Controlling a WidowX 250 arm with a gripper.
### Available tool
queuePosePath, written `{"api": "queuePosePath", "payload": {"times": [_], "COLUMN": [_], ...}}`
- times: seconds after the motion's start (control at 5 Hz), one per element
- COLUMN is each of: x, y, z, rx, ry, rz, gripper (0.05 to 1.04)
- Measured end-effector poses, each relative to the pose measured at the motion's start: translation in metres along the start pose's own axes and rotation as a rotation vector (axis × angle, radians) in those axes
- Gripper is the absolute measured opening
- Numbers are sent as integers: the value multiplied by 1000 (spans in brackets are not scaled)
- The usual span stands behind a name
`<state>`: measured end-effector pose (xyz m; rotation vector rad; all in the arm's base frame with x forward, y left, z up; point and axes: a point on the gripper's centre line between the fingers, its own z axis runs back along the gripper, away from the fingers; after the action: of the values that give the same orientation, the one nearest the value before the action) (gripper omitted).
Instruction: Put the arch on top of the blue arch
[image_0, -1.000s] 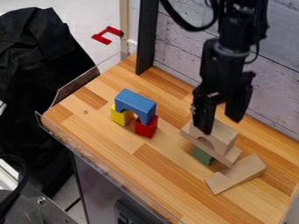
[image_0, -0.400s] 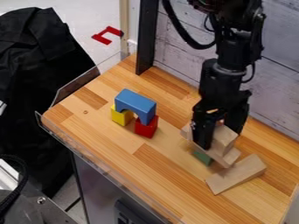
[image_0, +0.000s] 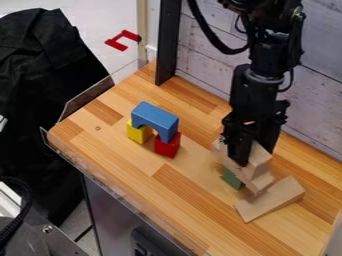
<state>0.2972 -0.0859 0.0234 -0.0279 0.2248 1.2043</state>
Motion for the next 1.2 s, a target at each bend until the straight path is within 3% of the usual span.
{"api": "queuePosePath", "payload": {"times": [0.4, 0.8, 1.0, 1.2], "x": [10, 53, 77, 92], "y": [-2, 17, 32, 45], "z": [3, 49, 57, 55], "rx": [-26, -200, -245, -244], "ry": [6, -19, -14, -5], "rz": [13, 182, 288, 359], "gripper": [579, 579, 579, 579]}}
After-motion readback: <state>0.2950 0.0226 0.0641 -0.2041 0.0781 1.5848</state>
